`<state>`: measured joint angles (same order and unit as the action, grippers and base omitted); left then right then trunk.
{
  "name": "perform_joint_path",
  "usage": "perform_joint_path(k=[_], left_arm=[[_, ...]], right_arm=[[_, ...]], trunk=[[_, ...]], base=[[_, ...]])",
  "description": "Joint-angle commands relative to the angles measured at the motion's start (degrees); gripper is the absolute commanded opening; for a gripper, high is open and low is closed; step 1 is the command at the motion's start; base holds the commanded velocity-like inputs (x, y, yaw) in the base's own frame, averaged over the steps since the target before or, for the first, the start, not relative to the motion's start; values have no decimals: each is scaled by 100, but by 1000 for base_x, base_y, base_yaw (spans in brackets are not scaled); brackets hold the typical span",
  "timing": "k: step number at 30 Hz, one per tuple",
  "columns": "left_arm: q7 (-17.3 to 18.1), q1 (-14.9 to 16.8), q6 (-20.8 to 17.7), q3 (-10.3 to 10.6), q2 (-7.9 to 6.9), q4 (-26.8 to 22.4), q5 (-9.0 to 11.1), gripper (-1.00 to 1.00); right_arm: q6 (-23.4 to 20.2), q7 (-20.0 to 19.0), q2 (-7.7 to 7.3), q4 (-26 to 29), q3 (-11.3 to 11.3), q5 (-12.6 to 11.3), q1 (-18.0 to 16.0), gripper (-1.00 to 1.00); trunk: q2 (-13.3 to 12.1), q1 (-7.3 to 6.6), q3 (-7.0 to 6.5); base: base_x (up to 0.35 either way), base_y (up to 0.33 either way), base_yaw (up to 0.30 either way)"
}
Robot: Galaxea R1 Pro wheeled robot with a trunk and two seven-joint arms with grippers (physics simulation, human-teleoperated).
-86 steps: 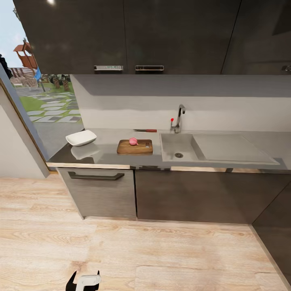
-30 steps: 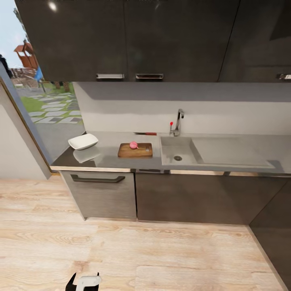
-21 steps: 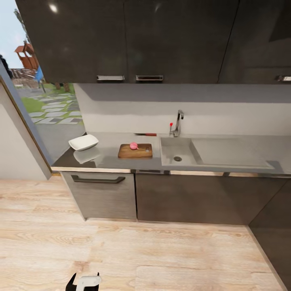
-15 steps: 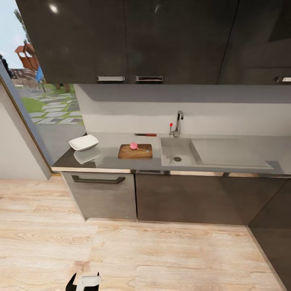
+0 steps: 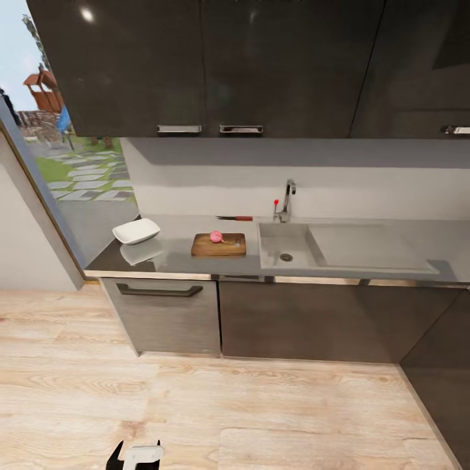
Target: In the kitchen, take the Vidalia onion out of the sink, dice it on the chopping board with the paring knife, put the diced onion into the bowl on the countertop, then place both the paring knife and the chopping board into the sink.
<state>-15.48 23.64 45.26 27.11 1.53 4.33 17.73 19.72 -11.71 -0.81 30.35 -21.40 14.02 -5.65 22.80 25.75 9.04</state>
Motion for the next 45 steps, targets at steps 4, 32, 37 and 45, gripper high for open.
perform_joint_path(k=[4,32,37,45], left_arm=[[-25,9,26,49,6,24,20,100],[-25,11,26,49,9,19,20,100],[-25,9,26,49,8,21,20,100],[-25,10,26,49,11,23,20,100]], right_arm=[[23,-50,7,-2,-48,39,-7,100],[23,-50,8,-2,-48,39,-7,100],[23,-50,4,-2,-48,39,-7,100],[23,-50,7,-2,-48,40,-7,100]], trunk=[[12,3,11],[12,3,11],[12,3,11],[12,3,11]], base=[[0,0,0],[0,0,0],[0,0,0],[0,0,0]])
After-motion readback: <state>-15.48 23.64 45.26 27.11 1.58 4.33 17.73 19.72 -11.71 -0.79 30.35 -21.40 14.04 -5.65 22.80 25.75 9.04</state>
